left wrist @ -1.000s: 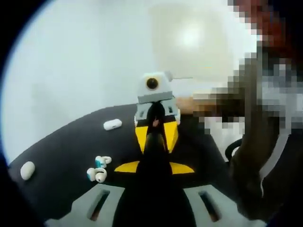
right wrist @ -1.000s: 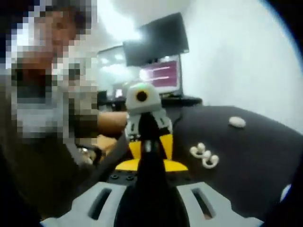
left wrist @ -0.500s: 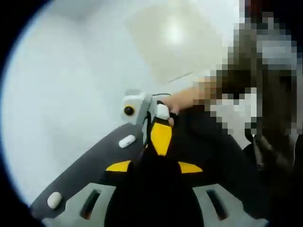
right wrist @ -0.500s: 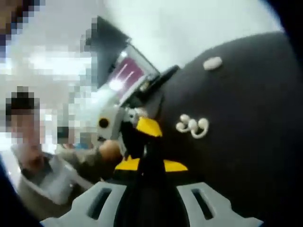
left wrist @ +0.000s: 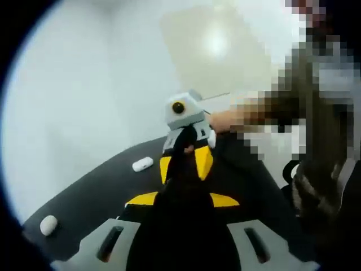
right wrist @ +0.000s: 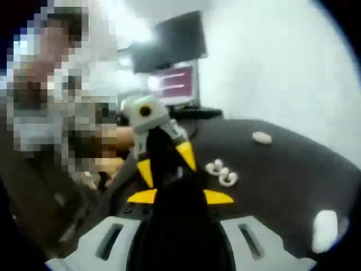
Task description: Pick up three earphones and place each one into its charging case using tactile feedback, ensure that each earphone is properly inserted and securely positioned inside the case.
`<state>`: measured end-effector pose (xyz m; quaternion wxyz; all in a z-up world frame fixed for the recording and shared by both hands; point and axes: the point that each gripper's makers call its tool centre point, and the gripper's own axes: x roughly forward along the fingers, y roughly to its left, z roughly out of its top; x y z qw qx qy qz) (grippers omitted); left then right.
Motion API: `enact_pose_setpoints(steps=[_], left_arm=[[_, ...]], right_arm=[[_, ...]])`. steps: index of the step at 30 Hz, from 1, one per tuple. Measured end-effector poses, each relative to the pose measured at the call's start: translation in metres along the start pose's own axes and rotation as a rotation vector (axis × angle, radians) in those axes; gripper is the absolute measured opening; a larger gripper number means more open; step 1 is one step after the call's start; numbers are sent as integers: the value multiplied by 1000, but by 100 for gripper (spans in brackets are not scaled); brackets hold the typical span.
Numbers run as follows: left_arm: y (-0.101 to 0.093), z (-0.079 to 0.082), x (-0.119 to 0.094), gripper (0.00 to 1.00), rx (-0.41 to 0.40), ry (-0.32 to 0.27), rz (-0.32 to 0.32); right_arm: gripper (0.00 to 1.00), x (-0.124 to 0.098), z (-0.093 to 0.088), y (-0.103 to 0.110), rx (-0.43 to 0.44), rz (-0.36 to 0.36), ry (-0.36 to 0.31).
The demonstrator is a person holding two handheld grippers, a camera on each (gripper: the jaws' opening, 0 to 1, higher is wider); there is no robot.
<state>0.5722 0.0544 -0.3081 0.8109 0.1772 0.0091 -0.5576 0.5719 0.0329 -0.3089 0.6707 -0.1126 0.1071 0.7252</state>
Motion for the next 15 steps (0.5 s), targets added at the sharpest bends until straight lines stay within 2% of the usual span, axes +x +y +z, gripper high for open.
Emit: enact_pose_setpoints(steps=[3,6,9,12,15], left_arm=[[0,0,-1,31,-15,6,-6],[0,-1,-4,31,-26,10,-7],[6,3,-7,35,-39,-12,11],[16,21,-17,37,-114,-112,44],[38,45,-37,37,-195,-268,127]], right_arm=[[37,4,-3,2,3,20,9],[37,5,-4,-2,-3,9,20],[38,6,3,-5,19,-3,-9],[41,8,9,-6,27,-13,-29],[43,13,10,-6,13,-19,-24]])
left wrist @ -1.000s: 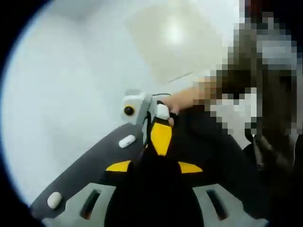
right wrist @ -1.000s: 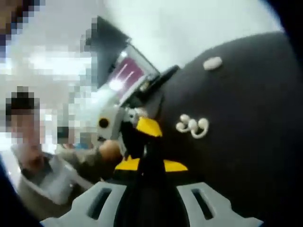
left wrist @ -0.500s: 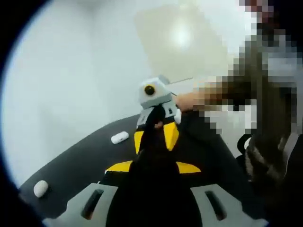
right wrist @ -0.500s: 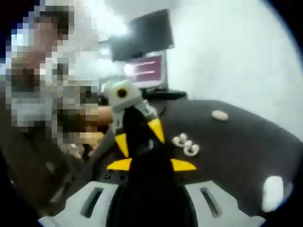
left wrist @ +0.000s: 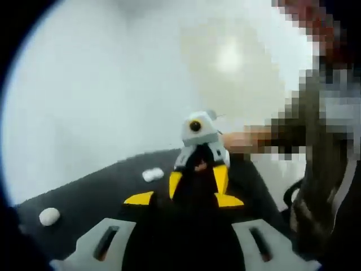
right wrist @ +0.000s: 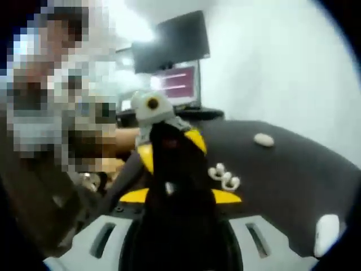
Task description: Pick up three earphones and place each one into its charging case using tactile feedback, ensure that each earphone is properly inserted and securely positioned inside the case.
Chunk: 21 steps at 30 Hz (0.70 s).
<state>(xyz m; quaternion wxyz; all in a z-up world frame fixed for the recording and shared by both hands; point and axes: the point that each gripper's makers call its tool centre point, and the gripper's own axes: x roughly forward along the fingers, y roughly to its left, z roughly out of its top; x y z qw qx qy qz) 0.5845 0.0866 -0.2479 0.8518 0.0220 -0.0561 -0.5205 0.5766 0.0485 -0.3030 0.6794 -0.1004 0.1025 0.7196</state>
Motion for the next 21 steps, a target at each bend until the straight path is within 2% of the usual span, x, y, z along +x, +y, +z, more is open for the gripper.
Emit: enact_pose_setpoints(steps=[4,8,9,11,12,16,17,18,19,20,21], left_arm=[[34,32,-23,32,-98,-174,140],[59,42,-42,24,-133,-240,262],[64,40,-44,19,-123,-230,296],[73,37,-48,16,-76,-205,359],[74,38,-48,16,-57,-206,374],[74,34,-46,16,-57,-189,380],[76,31,-45,15,-50,-173,391],[78,17,-44,7,-72,-99,405],[78,13,-44,1,-80,-71,409],[76,20,-43,0,-69,-97,401],[73,25,-42,0,-57,-126,387]], right_arm=[[45,12,-4,5,-26,15,29],[45,22,-7,6,-34,28,49],[45,24,-8,7,-33,30,55],[45,27,-11,7,-42,29,72],[45,28,-15,7,-49,22,89],[45,28,-13,8,-58,-4,76],[45,28,-13,8,-59,-13,76],[44,27,-12,9,-58,-19,77],[41,27,-12,11,-67,-22,76],[36,27,-11,13,-87,-20,70],[36,27,-12,11,-111,-33,75]])
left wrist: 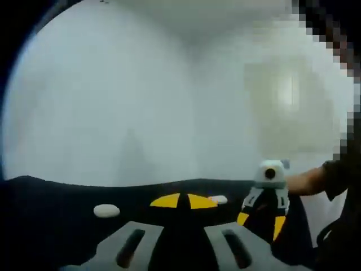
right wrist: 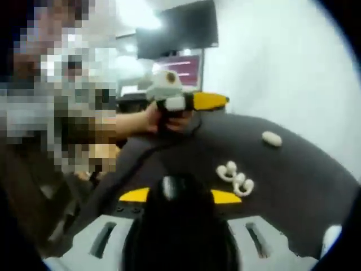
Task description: Pick up three earphones and place each one into its charging case using tactile feedback, ensure that each earphone is properly inserted and securely positioned inside the case.
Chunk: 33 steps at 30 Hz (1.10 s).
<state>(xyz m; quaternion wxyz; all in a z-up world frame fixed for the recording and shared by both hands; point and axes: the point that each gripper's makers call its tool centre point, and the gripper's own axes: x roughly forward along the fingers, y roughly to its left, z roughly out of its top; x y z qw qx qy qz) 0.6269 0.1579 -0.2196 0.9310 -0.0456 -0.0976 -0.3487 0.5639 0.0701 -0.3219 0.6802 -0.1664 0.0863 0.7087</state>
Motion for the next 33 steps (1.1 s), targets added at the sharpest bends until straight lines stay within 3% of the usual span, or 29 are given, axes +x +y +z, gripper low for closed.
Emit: enact_pose_setpoints(steps=[2,4,7,13,20,30,33], left_arm=[[2,0,-2,0,-7,-3,10],[8,11,-3,6,13,-66,48],[13,12,-5,10,-2,-74,65],[15,12,-4,17,5,-81,73],[17,12,-4,15,33,-75,84],[22,16,-9,13,52,-91,118],[22,14,-9,13,43,-85,114]], right_arm=[[36,-2,0,2,-17,-10,-2],[36,-5,-1,2,-21,-17,2],[36,-19,-2,-7,-30,-69,-2],[36,-68,-9,-43,74,-283,-35],[36,-125,-46,-91,234,-561,29],[36,-175,-69,-122,379,-796,21],[36,-181,-73,-124,401,-823,18]])
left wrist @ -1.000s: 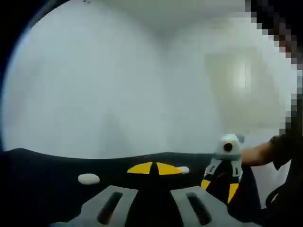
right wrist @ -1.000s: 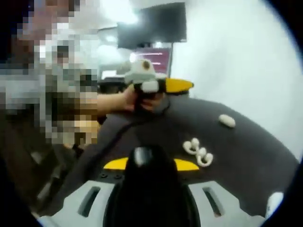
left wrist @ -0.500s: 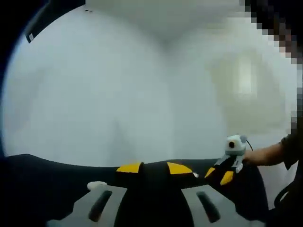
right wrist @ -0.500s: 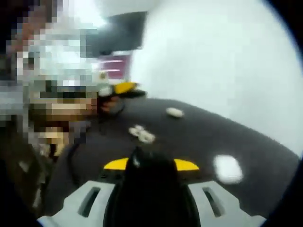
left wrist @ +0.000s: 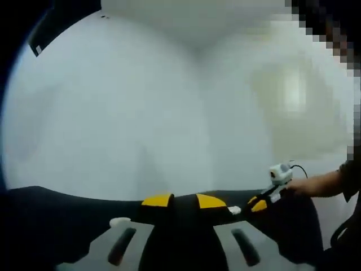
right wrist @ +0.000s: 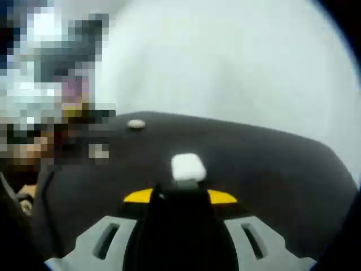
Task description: Pick up three earphones and place each one into its charging case using tactile feedback, ensure that each earphone is properly inserted and securely positioned inside the case.
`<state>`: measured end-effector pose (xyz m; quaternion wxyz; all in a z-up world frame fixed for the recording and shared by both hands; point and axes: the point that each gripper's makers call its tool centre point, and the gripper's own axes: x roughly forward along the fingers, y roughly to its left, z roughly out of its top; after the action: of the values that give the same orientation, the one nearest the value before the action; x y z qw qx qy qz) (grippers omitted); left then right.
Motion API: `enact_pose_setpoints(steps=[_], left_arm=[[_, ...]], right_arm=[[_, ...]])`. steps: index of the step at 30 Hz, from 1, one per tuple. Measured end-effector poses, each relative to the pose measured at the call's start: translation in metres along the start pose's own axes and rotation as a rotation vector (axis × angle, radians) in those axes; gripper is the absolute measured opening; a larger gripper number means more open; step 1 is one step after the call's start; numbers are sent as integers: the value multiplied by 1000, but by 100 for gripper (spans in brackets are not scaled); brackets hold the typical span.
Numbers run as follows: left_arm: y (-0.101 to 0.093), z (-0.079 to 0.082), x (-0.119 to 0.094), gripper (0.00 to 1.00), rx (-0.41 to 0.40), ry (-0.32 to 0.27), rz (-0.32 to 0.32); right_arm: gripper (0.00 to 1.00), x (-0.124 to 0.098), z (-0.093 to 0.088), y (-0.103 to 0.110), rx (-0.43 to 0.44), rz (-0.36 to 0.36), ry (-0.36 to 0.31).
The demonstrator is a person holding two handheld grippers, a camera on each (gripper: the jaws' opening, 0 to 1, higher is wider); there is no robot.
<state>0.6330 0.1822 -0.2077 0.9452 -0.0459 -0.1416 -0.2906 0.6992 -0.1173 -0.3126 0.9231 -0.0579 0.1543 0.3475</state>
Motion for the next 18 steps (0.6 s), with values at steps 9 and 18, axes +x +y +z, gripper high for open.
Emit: enact_pose_setpoints(steps=[9,18], left_arm=[[0,0,-1,12,6,1,6],[23,5,-8,12,-23,-21,114]], right_arm=[[36,3,-9,-14,-26,-91,43],[55,-16,53,4,15,-47,-246]])
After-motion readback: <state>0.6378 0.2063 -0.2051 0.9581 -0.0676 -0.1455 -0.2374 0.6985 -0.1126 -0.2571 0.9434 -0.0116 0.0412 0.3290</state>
